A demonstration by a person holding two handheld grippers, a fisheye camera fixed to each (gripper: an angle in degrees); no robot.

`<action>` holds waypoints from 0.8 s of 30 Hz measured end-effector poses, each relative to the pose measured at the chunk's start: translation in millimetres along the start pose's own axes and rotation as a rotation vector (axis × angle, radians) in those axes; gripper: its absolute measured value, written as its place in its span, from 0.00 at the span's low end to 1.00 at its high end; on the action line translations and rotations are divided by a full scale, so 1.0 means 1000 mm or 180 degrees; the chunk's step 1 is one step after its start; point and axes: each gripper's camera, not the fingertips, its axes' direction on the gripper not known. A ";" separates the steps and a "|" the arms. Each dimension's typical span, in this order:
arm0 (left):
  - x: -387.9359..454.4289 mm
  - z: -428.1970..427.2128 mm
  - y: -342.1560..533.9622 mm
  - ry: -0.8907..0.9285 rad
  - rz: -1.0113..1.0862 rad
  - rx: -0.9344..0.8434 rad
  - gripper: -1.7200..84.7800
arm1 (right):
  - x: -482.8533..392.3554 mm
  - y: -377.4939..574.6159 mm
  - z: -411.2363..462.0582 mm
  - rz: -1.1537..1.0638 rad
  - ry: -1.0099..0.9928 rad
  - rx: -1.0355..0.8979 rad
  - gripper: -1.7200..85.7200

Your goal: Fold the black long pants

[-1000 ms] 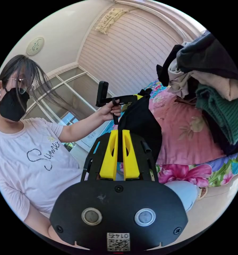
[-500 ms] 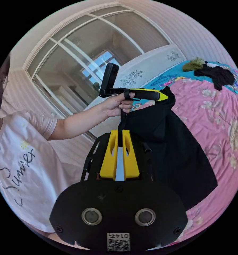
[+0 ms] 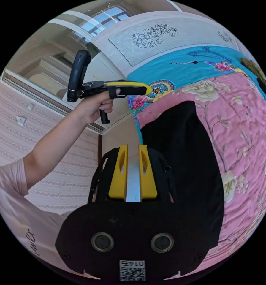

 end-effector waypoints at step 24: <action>0.195 0.046 0.135 0.0582 0.1025 -0.0800 0.01 | 0.127 -0.048 0.087 0.0739 0.1714 -0.0671 0.01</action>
